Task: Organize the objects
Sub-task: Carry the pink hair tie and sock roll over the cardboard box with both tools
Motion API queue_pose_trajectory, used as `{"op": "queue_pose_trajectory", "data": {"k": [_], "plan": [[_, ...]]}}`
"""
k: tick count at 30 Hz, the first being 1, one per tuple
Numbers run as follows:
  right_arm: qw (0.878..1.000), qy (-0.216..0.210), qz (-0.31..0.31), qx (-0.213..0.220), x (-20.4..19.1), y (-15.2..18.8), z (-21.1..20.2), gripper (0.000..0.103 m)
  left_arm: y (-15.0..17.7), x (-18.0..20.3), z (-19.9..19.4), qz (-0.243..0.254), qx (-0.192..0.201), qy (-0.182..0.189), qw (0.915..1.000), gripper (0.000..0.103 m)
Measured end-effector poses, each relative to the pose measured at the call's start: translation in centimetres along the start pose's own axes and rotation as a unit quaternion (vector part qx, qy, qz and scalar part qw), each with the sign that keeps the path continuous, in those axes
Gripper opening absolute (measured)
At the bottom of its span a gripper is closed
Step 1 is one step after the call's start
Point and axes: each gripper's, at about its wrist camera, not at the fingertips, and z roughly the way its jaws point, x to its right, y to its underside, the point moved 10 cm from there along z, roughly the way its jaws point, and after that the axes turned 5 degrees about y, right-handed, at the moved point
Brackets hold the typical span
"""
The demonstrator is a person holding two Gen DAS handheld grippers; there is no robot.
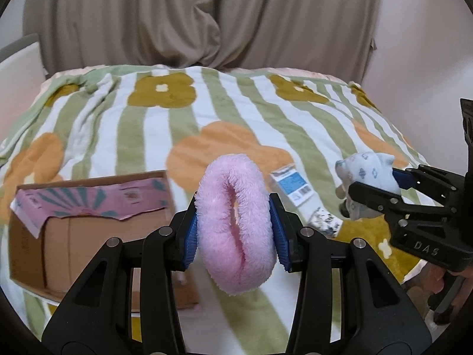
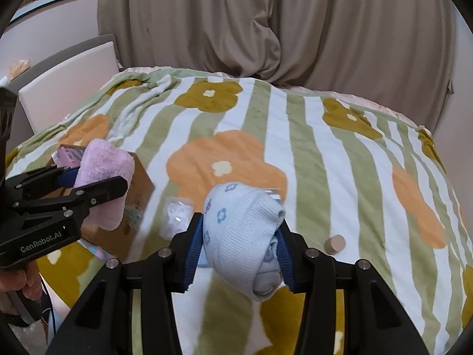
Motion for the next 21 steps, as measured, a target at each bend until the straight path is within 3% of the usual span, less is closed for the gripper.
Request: {"op": "queue_pose_trajectory", "data": {"k": [21], "plan": [[0.998,-0.052,-0.039,-0.013,-13.6,-3.8,2.9,0.043,1.2,-16.3,-4.0,-0.056,0.004,-0.049,0.9972,0.039]]}}
